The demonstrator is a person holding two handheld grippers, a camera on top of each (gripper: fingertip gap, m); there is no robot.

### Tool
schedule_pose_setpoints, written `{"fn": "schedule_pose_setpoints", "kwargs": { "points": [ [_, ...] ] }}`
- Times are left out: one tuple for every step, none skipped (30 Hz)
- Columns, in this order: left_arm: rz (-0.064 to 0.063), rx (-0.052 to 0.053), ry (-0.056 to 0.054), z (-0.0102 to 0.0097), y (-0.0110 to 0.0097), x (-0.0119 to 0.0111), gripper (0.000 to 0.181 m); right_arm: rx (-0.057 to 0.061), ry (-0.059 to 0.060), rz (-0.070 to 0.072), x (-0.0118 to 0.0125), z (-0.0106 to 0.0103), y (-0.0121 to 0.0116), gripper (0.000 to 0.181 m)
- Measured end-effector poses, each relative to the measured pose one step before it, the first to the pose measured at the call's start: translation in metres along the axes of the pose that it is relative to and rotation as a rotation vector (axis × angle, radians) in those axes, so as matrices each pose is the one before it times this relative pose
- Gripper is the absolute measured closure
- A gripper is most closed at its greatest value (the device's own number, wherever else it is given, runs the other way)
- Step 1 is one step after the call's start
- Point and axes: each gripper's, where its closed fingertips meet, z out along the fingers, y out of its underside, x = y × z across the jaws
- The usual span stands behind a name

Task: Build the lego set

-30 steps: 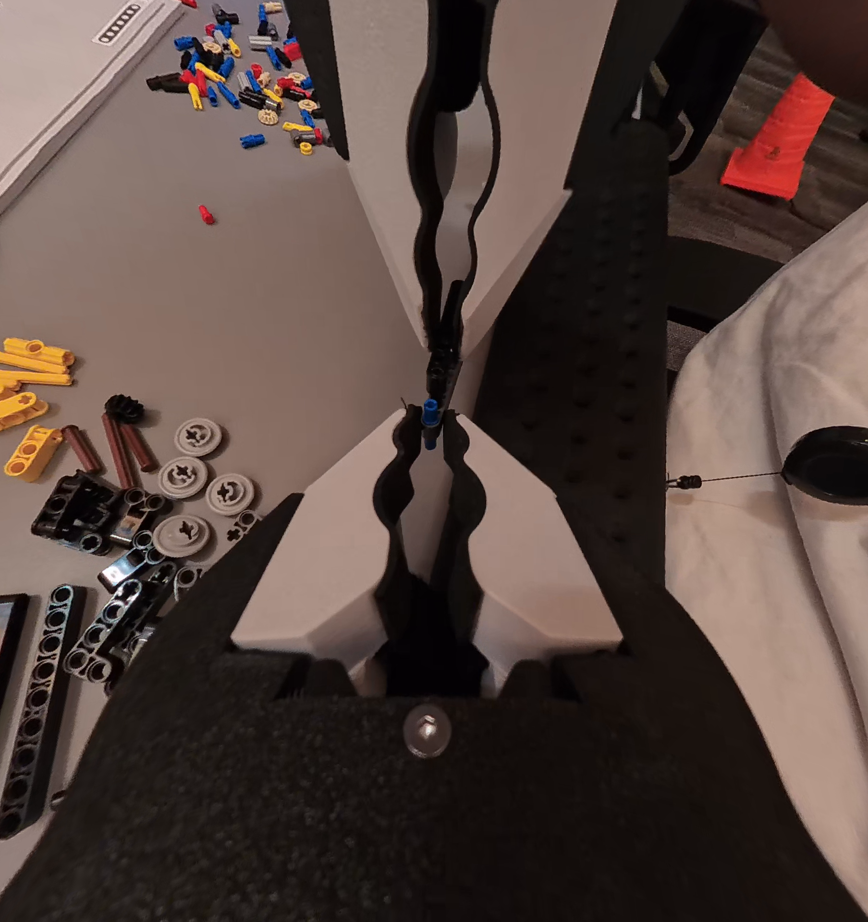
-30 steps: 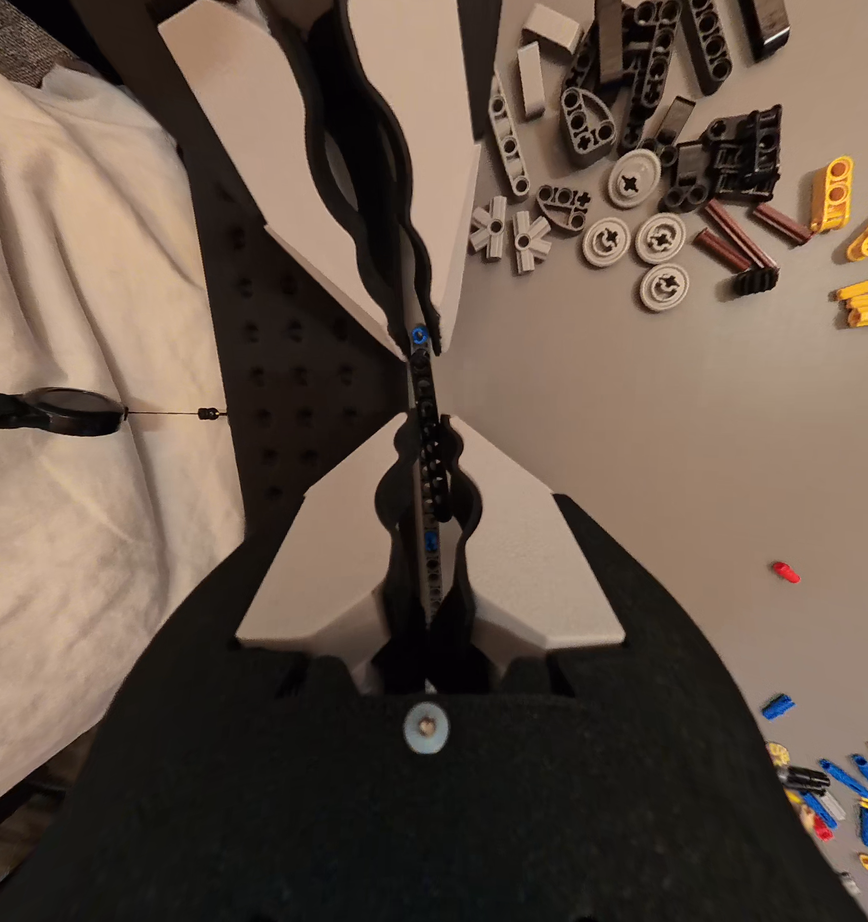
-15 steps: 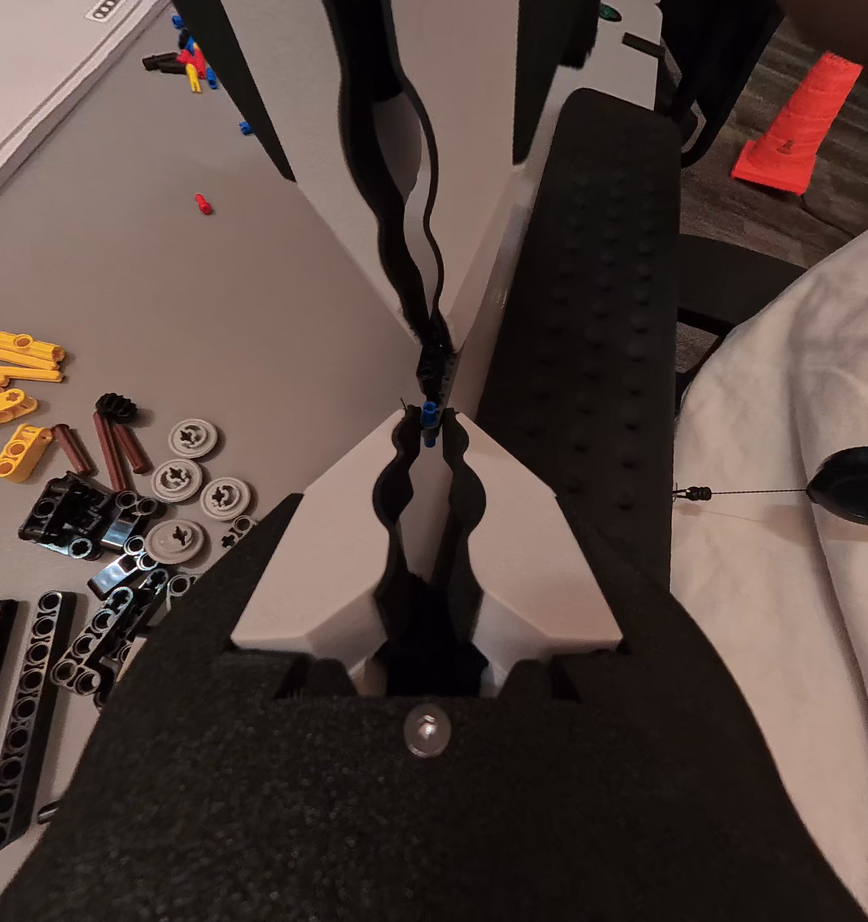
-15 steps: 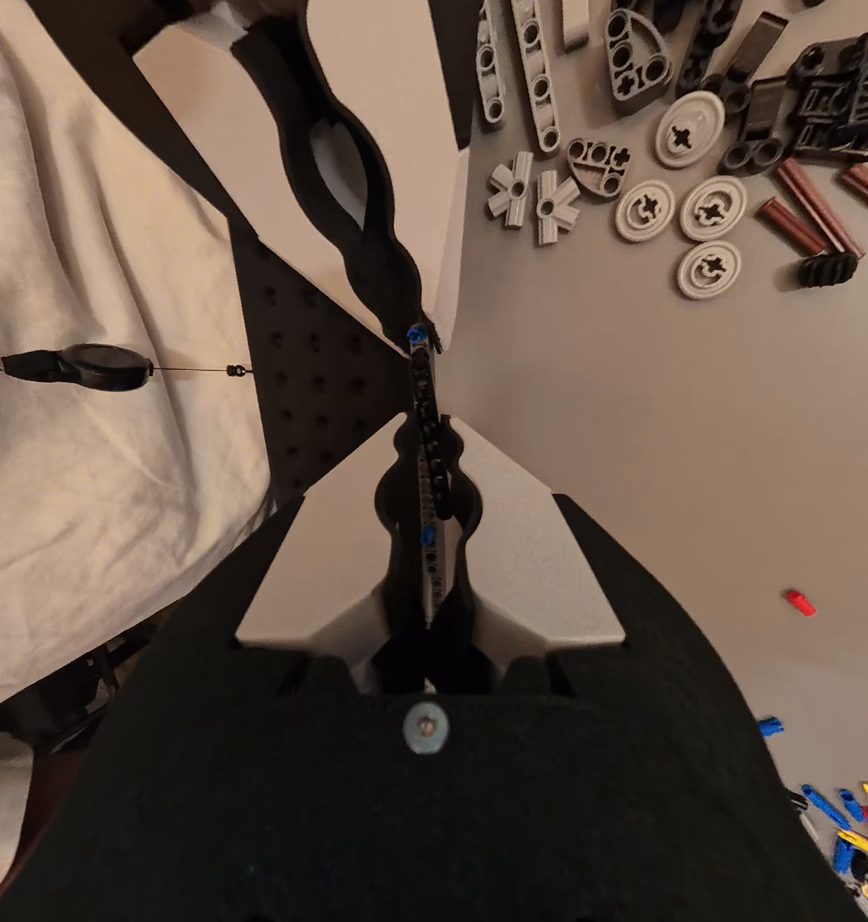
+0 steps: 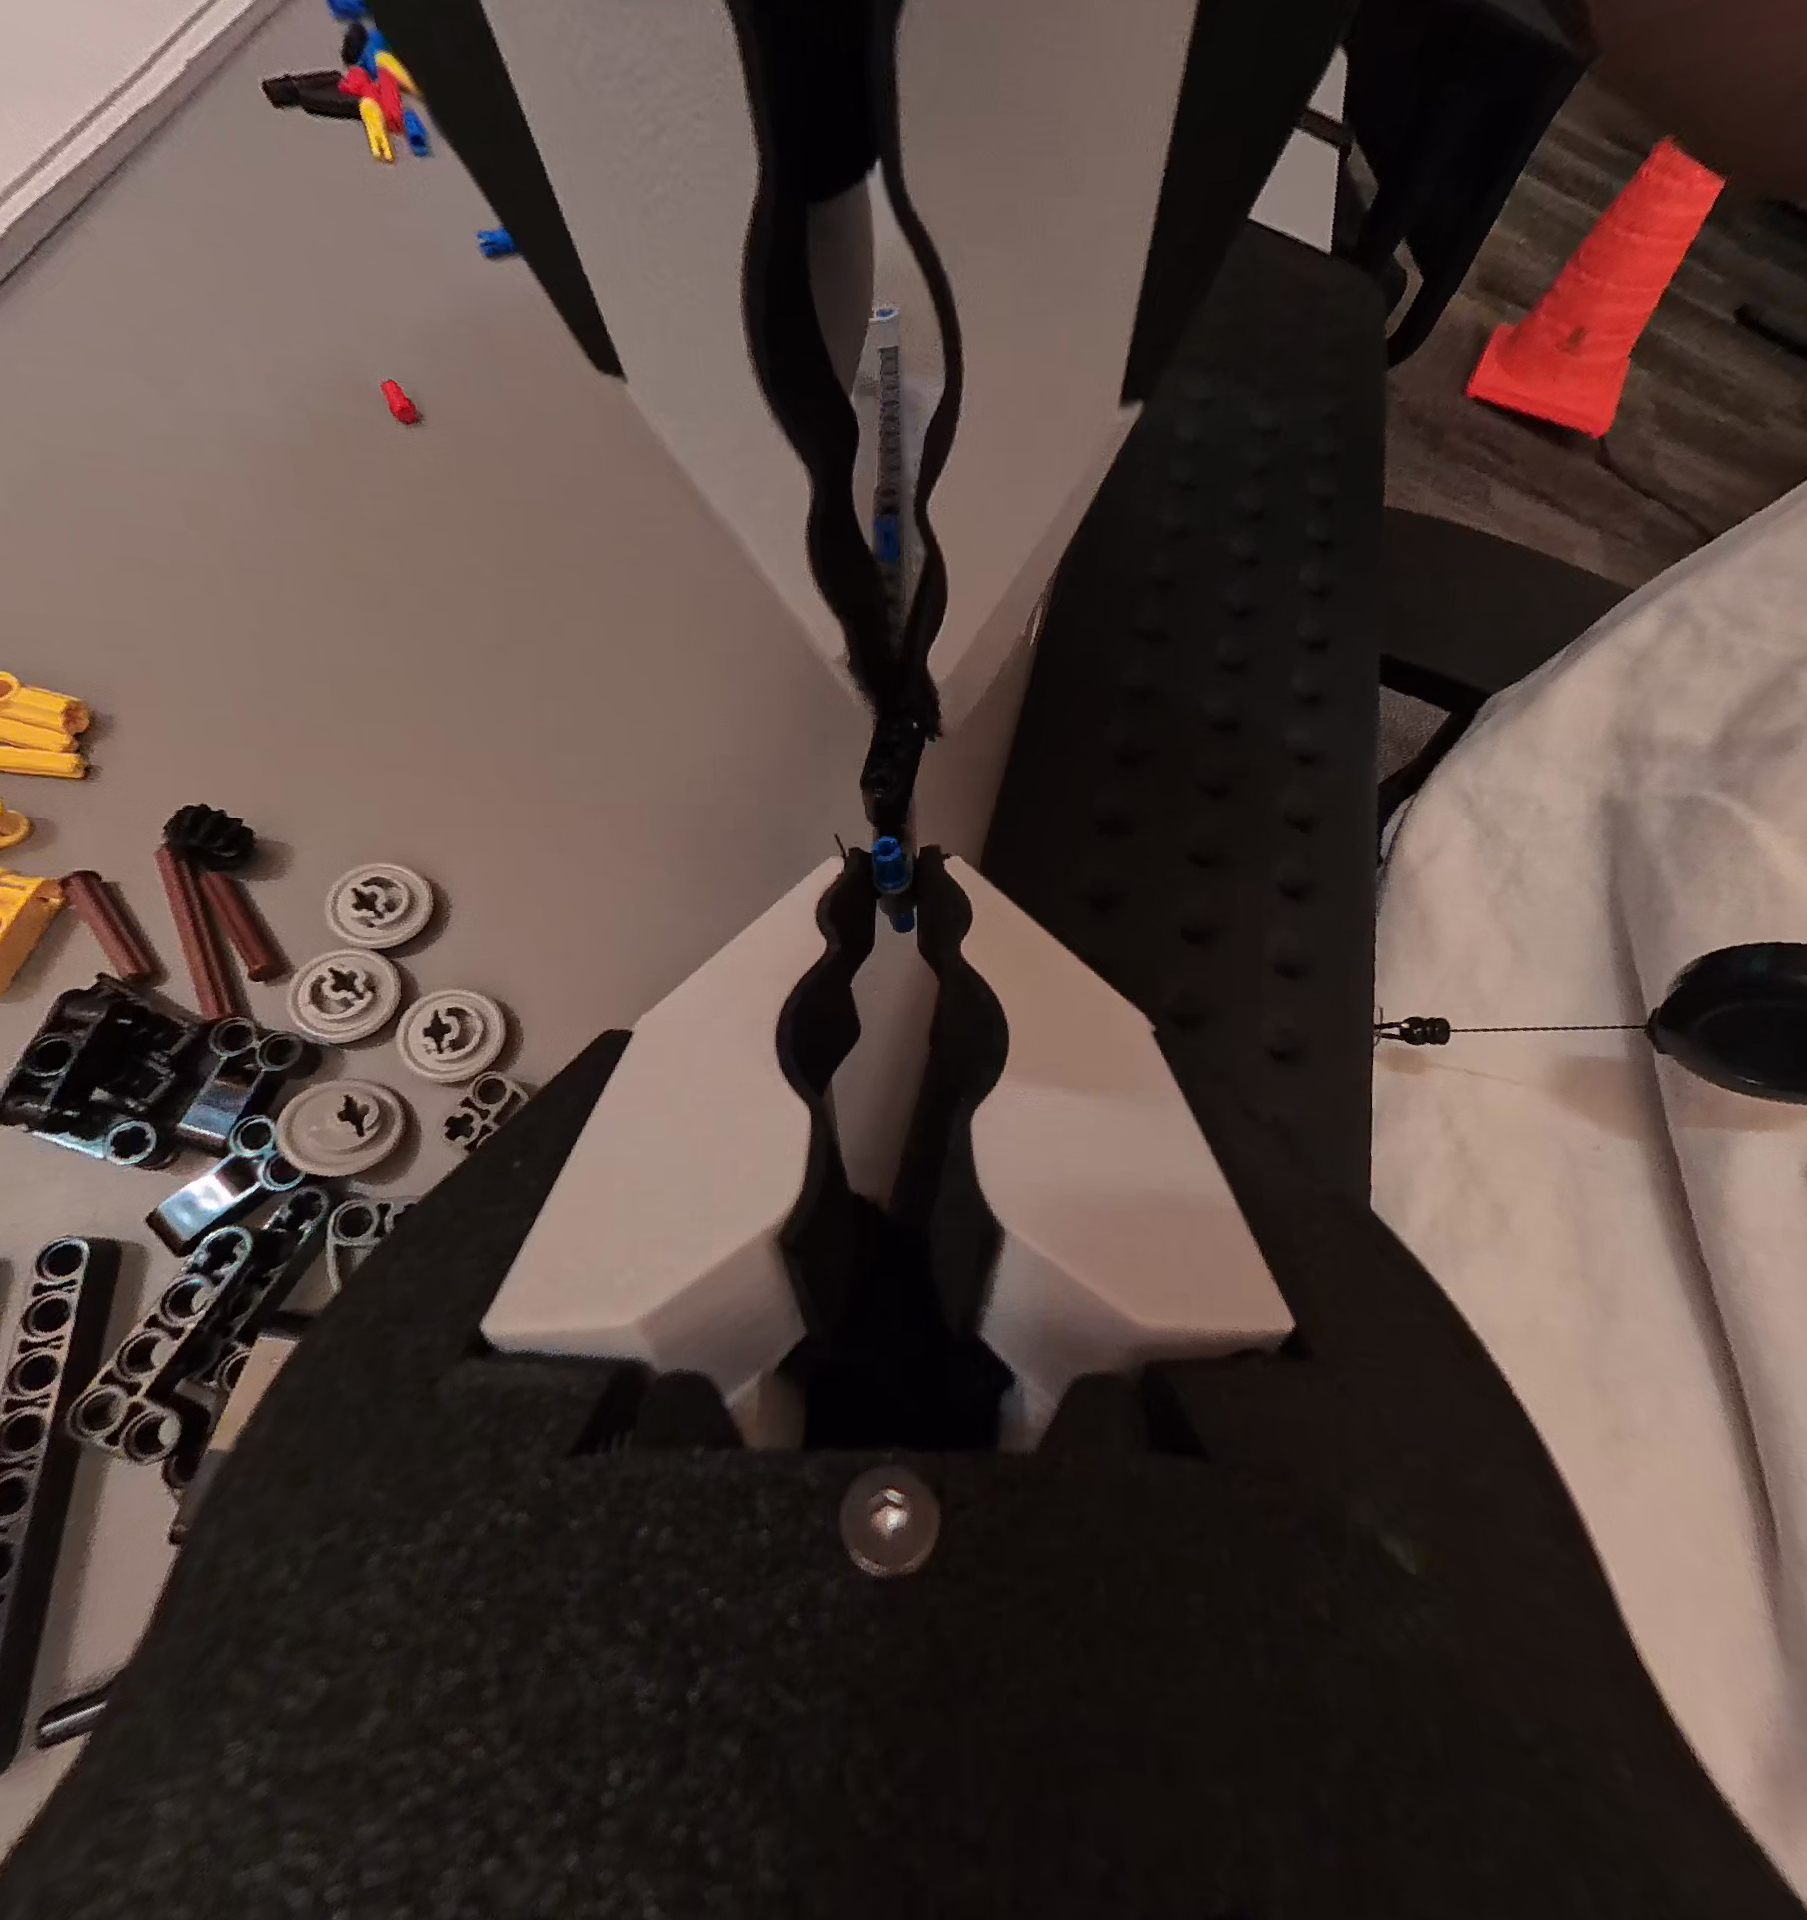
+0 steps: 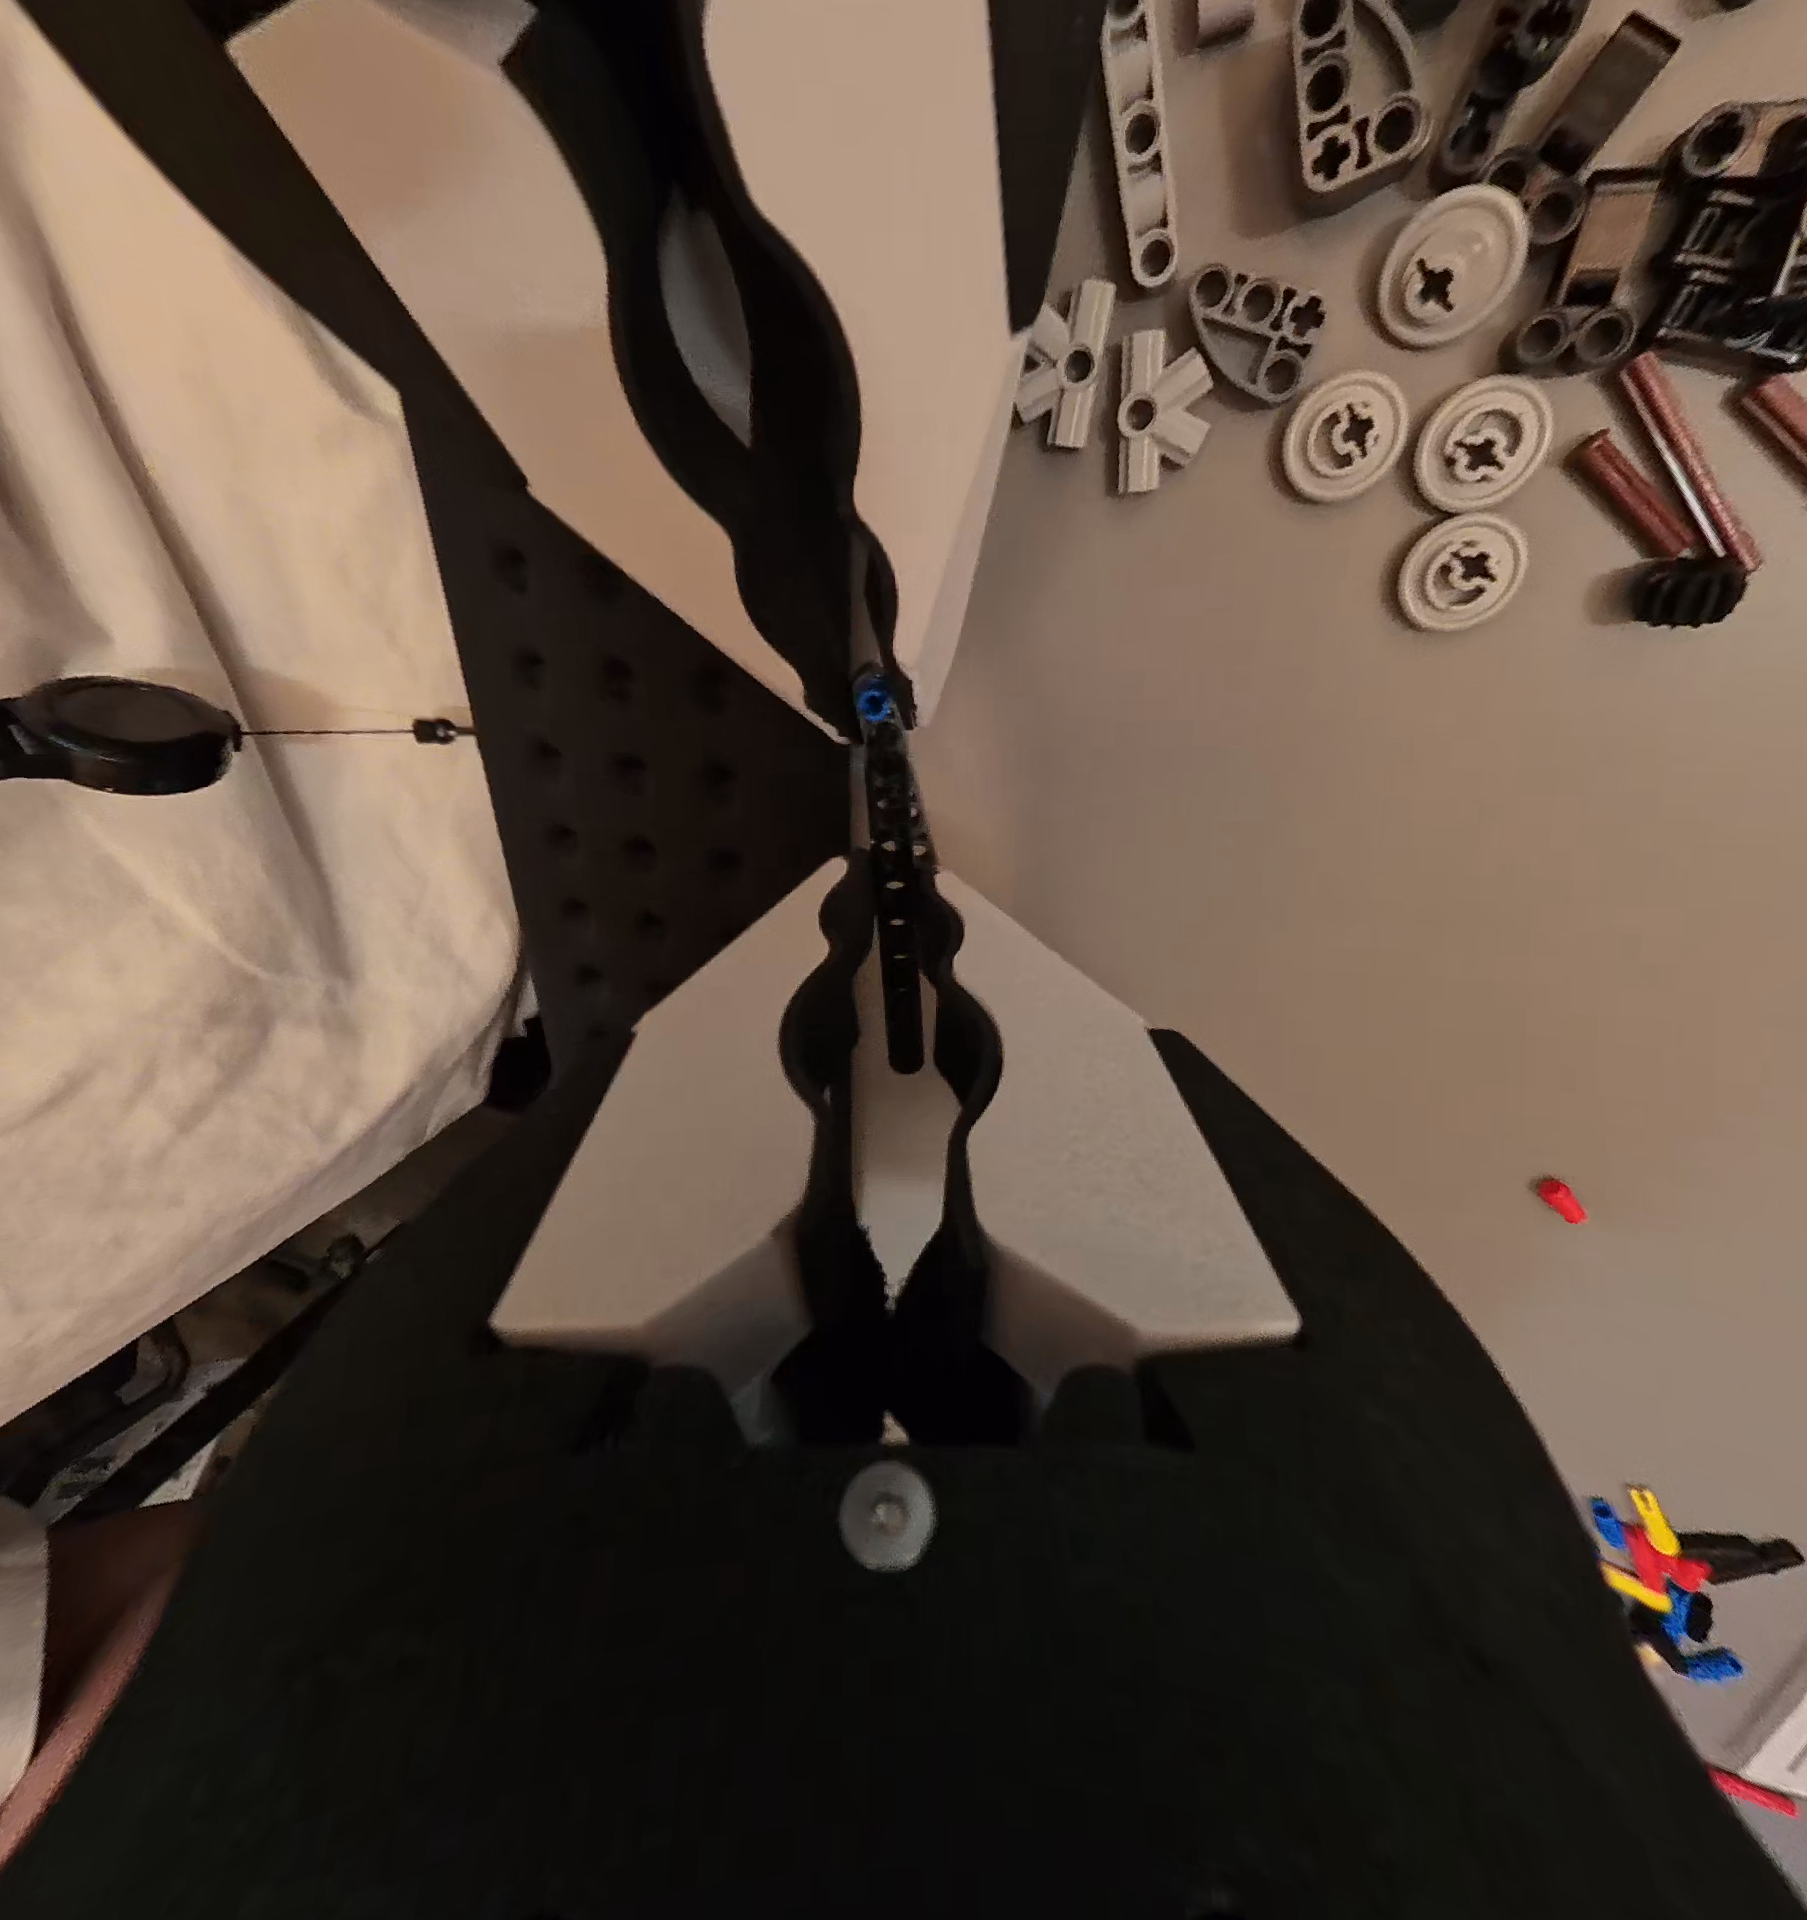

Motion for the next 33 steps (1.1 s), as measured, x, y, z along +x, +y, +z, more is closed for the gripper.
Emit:
{"fn": "schedule_pose_setpoints", "kwargs": {
  "points": [
    [-0.0031, 0.0028, 0.0060, -0.00036, -0.00045, 0.00041, 0.175, 0.0181, -0.0053, -0.0059, -0.00052, -0.00047, -0.00033, 0.175],
    [-0.0015, -0.0021, 0.0088, 0.00020, 0.00028, 0.00087, 0.175, 0.0170, 0.0000, -0.0280, -0.00054, 0.00013, -0.00027, 0.175],
    [-0.0014, -0.0028, 0.0118, 0.00022, 0.00031, 0.00125, 0.175, 0.0069, 0.0052, -0.0313, -0.00017, 0.00099, 0.00101, 0.175],
    [-0.0027, -0.0026, 0.0125, 0.00029, 0.00016, 0.00119, 0.175, 0.0038, 0.0031, -0.0240, -0.00034, 0.00060, 0.00076, 0.175],
    [-0.0037, -0.0025, 0.0142, 0.00014, 0.00027, 0.00122, 0.175, 0.0081, 0.0034, -0.0397, -0.00118, 0.00011, -0.00032, 0.175],
    [-0.0045, 0.0006, 0.0108, -0.00023, -0.00017, 0.00074, 0.175, 0.0087, 0.0124, -0.0500, -0.00034, -0.00040, -0.00057, 0.175],
    [-0.0052, 0.0025, 0.0085, -0.00023, -0.00044, 0.00053, 0.175, 0.0018, 0.0080, -0.0263, -0.00048, -0.00049, 0.00056, 0.175],
    [-0.0013, 0.0009, 0.0071, -0.00012, -0.00014, 0.00073, 0.175, -0.0053, -0.0032, -0.0087, -0.00094, -0.00071, 0.00034, 0.175],
    [0.0007, -0.0012, 0.0008, 0.00007, 0.00012, 0.00021, 0.175, -0.0008, -0.0047, -0.0044, -0.00059, -0.00101, -0.00110, 0.175],
    [0.0012, -0.0027, 0.0006, 0.00031, 0.00037, 0.00020, 0.175, -0.0025, -0.0022, -0.0111, -0.00047, -0.00038, -0.00084, 0.175],
    [0.0042, -0.0028, 0.0039, 0.00027, 0.00036, 0.00102, 0.175, -0.0188, 0.0099, -0.0184, 0.00115, -0.00011, 0.00094, 0.175],
    [0.0079, -0.0020, 0.0078, 0.00026, 0.00022, 0.00180, 0.175, -0.0297, 0.0109, -0.0188, 0.00141, -0.00008, 0.00208, 0.175],
    [0.0091, -0.0020, 0.0064, 0.00028, 0.00021, 0.00183, 0.175, -0.0327, 0.0002, -0.0026, 0.00085, -0.00023, 0.00212, 0.175],
    [0.0025, -0.0003, -0.0066, 0.00015, -0.00003, -0.00063, 0.175, -0.0207, -0.0119, 0.0085, -0.00001, -0.00016, 0.00023, 0.175],
    [-0.0111, 0.0040, -0.0134, -0.00020, -0.00054, -0.00265, 0.175, -0.0133, -0.0354, 0.0069, -0.00414, 0.00031, -0.00025, 0.175],
    [-0.0140, 0.0066, -0.0040, -0.00078, -0.00079, -0.00188, 0.175, -0.0038, -0.0074, -0.0045, -0.00010, -0.00137, 0.00005, 0.175],
    [-0.0074, 0.0092, 0.0076, -0.00108, -0.00120, 0.00008, 0.175, 0.0210, 0.0186, -0.0003, 0.00428, -0.00350, -0.00146, 0.175],
    [-0.0047, 0.0094, 0.0069, -0.00105, -0.00118, 0.00034, 0.175, 0.0379, -0.0111, 0.0110, 0.00002, -0.00233, -0.00487, 0.175],
    [-0.0043, 0.0067, 0.0027, -0.00081, -0.00076, -0.00003, 0.175, 0.0181, -0.0255, 0.0003, -0.00351, 0.00079, -0.00288, 0.175],
    [-0.0002, -0.0013, 0.0019, 0.00009, 0.00028, 0.00019, 0.175, 0.0033, 0.0043, -0.0139, 0.00002, 0.00224, 0.00094, 0.175],
    [0.0041, -0.0061, -0.0003, 0.00061, 0.00071, 0.00039, 0.175, -0.0085, 0.0096, -0.0092, 0.00093, 0.00164, 0.00261, 0.175],
    [0.0053, -0.0068, 0.0004, 0.00072, 0.00075, 0.00055, 0.175, -0.0032, 0.0142, -0.0027, 0.00233, 0.00076, 0.00173, 0.175],
    [0.0020, -0.0046, -0.0006, 0.00051, 0.00061, 0.00014, 0.175, 0.0100, -0.0068, 0.0070, -0.00048, 0.00059, -0.00072, 0.175],
    [-0.0007, -0.0024, -0.0004, 0.00020, 0.00031, -0.00008, 0.175, 0.0087, -0.0172, 0.0036, -0.00240, 0.00107, -0.00084, 0.175],
    [0.0000, -0.0030, 0.0001, 0.00033, 0.00041, -0.00004, 0.175, 0.0041, -0.0047, -0.0016, -0.00069, 0.00064, 0.00064, 0.175],
    [0.0000, -0.0020, -0.0048, 0.00026, 0.00019, -0.00054, 0.175, -0.0030, -0.0012, 0.0058, 0.00027, 0.00010, 0.00169, 0.175],
    [-0.0003, 0.0001, -0.0023, 0.00001, -0.00002, -0.00030, 0.175, -0.0054, 0.0013, 0.0112, 0.00110, -0.00021, 0.00175, 0.175],
    [0.0003, 0.0015, -0.0001, -0.00021, -0.00010, 0.00000, 0.175, 0.0030, -0.0006, 0.0080, 0.00068, -0.00008, 0.00042, 0.175],
    [-0.0002, 0.0000, -0.0017, -0.00007, 0.00007, -0.00019, 0.175, 0.0043, -0.0072, 0.0065, -0.00067, 0.00014, -0.00012, 0.175],
    [0.0006, -0.0017, -0.0007, 0.00021, 0.00021, 0.00004, 0.175, 0.0037, -0.0036, 0.0019, -0.00047, 0.00021, -0.00003, 0.175],
    [0.0011, -0.0018, 0.0004, 0.00016, 0.00021, 0.00006, 0.175, 0.0038, -0.0017, 0.0007, -0.00026, 0.00037, 0.00003, 0.175],
    [0.0005, -0.0014, -0.0006, 0.00019, 0.00016, -0.00005, 0.175, 0.0029, -0.0041, 0.0054, -0.00032, 0.00021, 0.00005, 0.175],
    [-0.0004, -0.0003, -0.0003, 0.00005, -0.00002, -0.00005, 0.175, 0.0032, -0.0014, 0.0056, -0.00009, -0.00009, -0.00037, 0.175]
  ]
}}
